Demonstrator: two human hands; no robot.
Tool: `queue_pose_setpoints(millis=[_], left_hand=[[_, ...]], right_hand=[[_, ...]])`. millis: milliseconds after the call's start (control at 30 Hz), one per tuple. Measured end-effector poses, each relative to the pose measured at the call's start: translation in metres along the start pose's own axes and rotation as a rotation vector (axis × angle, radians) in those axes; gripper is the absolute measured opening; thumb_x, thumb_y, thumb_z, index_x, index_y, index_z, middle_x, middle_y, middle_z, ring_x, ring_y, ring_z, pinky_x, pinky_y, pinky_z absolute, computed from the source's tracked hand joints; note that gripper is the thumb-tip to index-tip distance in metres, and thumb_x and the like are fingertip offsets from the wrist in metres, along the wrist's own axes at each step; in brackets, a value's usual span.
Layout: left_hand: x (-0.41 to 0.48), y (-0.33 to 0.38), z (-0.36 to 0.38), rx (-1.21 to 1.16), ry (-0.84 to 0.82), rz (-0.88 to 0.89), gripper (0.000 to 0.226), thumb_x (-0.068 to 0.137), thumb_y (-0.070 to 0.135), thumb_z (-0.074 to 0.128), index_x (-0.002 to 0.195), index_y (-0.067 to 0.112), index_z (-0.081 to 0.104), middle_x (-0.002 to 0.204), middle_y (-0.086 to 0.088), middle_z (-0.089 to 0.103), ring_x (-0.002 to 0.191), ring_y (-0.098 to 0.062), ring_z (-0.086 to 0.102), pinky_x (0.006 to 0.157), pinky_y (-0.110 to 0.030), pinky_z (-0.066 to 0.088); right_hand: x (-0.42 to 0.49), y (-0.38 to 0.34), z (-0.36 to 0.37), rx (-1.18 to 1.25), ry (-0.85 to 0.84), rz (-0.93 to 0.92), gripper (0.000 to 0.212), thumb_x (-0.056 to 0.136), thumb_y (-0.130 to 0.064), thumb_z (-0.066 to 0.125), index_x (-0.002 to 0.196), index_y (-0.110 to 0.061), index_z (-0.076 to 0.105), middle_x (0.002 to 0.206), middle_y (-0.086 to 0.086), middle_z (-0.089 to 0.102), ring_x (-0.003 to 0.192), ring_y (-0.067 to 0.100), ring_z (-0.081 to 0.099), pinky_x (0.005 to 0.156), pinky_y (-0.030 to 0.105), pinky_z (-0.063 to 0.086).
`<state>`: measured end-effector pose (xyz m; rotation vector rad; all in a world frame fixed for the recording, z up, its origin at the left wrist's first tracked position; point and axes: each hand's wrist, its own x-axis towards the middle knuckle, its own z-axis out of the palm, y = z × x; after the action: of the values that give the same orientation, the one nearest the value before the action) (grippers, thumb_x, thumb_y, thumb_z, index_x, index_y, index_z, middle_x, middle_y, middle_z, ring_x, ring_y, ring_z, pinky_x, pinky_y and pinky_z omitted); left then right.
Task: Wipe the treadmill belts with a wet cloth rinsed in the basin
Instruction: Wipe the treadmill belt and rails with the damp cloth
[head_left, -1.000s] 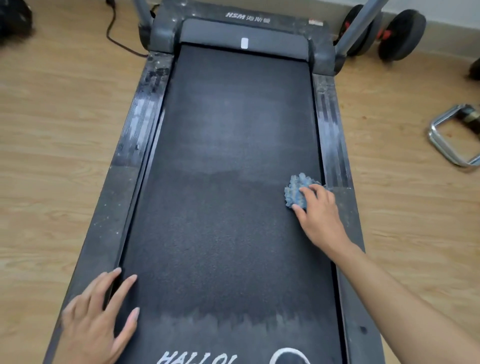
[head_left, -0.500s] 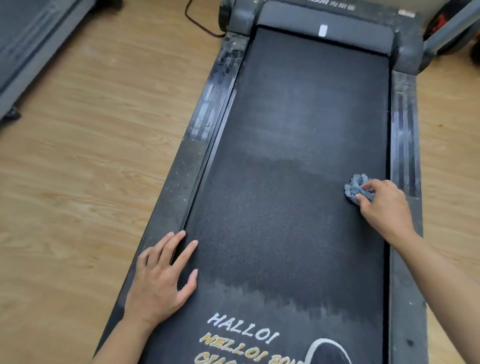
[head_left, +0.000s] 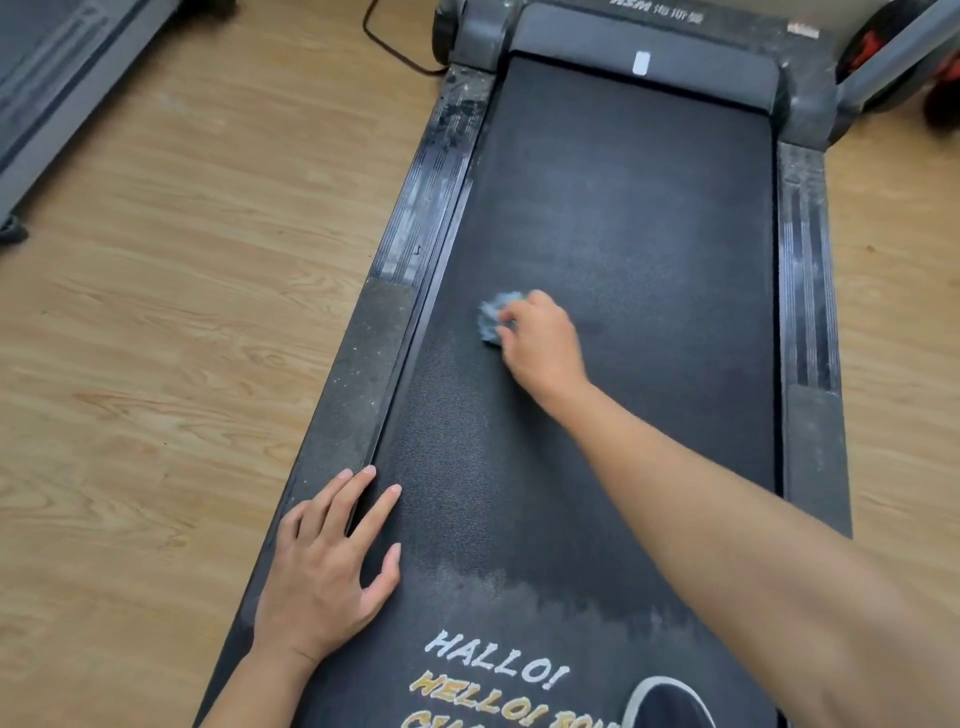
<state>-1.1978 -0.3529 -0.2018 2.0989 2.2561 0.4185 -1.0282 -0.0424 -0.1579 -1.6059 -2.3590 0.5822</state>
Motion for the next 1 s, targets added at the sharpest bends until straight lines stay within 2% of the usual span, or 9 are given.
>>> queue_pose_setpoints(millis=[100,167,233,367,533,633,800,900,1000], left_hand=[[0.001,0.0,-0.001,-0.02,-0.009,-0.004,0.058,0.09,0.042,0.06,0.146,0.028,0.064,0.16,-0.002,0.05,0.148,-0.026,0.047,0.109,-0.05,0.039],[0.0,0.0,-0.001,-0.029,-0.009,-0.006,0.058,0.09,0.041,0.061,0.147,0.028,0.063,0.16,-0.002,0.049,0.148,-0.026,0.047,0.11,-0.049,0.04],[-0.001,-0.002,-0.002,-0.04,-0.005,0.002,0.057,0.09,0.04,0.061,0.146,0.028,0.063,0.16,-0.002,0.049,0.148,-0.026,0.047,0.11,-0.048,0.039],[-0.001,-0.004,-0.003,-0.037,0.001,0.007,0.056,0.091,0.041,0.059,0.145,0.027,0.065,0.158,-0.003,0.051,0.146,-0.028,0.048,0.11,-0.048,0.037],[-0.002,-0.003,-0.002,-0.049,0.008,0.005,0.056,0.091,0.042,0.056,0.143,0.026,0.066,0.156,-0.003,0.053,0.146,-0.028,0.049,0.109,-0.049,0.038],[-0.002,-0.001,-0.002,-0.055,0.017,-0.004,0.055,0.09,0.042,0.056,0.142,0.026,0.067,0.156,-0.002,0.053,0.146,-0.027,0.048,0.108,-0.05,0.039],[-0.002,-0.001,0.0,-0.045,0.022,-0.005,0.056,0.089,0.041,0.058,0.143,0.027,0.067,0.157,-0.002,0.052,0.147,-0.026,0.047,0.109,-0.05,0.038],[-0.001,-0.001,0.0,-0.047,0.026,-0.006,0.057,0.088,0.04,0.061,0.144,0.028,0.066,0.157,-0.001,0.052,0.147,-0.026,0.047,0.109,-0.049,0.039],[-0.001,-0.001,-0.001,-0.046,0.02,-0.009,0.058,0.087,0.039,0.065,0.144,0.029,0.065,0.159,-0.001,0.051,0.149,-0.024,0.045,0.11,-0.048,0.039]], right_hand=[[0.031,-0.066,0.025,-0.049,-0.109,-0.119,0.008,0.092,0.0,0.062,0.095,-0.008,0.064,0.108,0.012,0.057,0.096,0.033,0.055,0.073,0.037,0.045],[0.037,-0.087,0.029,-0.144,-0.169,-0.168,0.018,0.09,0.009,0.056,0.1,-0.006,0.056,0.112,0.013,0.052,0.09,0.03,0.046,0.066,0.04,0.04],[0.033,-0.077,0.023,-0.204,-0.183,-0.192,0.028,0.087,0.011,0.057,0.109,-0.005,0.053,0.117,0.013,0.048,0.089,0.027,0.038,0.063,0.04,0.037],[0.009,0.014,-0.015,-0.291,-0.111,-0.099,0.041,0.085,0.01,0.058,0.121,-0.009,0.05,0.122,0.011,0.044,0.098,0.033,0.043,0.061,0.041,0.035],[-0.065,0.175,-0.103,-0.371,-0.041,0.252,0.032,0.082,0.01,0.06,0.107,-0.009,0.052,0.114,0.014,0.045,0.097,0.04,0.048,0.068,0.045,0.04],[-0.097,0.214,-0.126,-0.406,-0.015,0.385,0.025,0.084,0.01,0.057,0.101,-0.008,0.053,0.109,0.016,0.047,0.097,0.042,0.049,0.071,0.046,0.043],[-0.079,0.178,-0.102,-0.247,0.118,0.467,0.026,0.085,0.005,0.06,0.107,-0.008,0.063,0.111,0.02,0.057,0.101,0.046,0.056,0.083,0.044,0.046],[-0.052,0.108,-0.064,-0.117,0.114,0.292,0.02,0.085,0.002,0.062,0.097,-0.01,0.073,0.101,0.018,0.061,0.094,0.04,0.061,0.074,0.036,0.043],[-0.012,0.008,-0.013,-0.037,0.006,0.08,0.016,0.089,-0.001,0.065,0.094,-0.013,0.073,0.098,0.01,0.057,0.094,0.037,0.059,0.072,0.034,0.04]])
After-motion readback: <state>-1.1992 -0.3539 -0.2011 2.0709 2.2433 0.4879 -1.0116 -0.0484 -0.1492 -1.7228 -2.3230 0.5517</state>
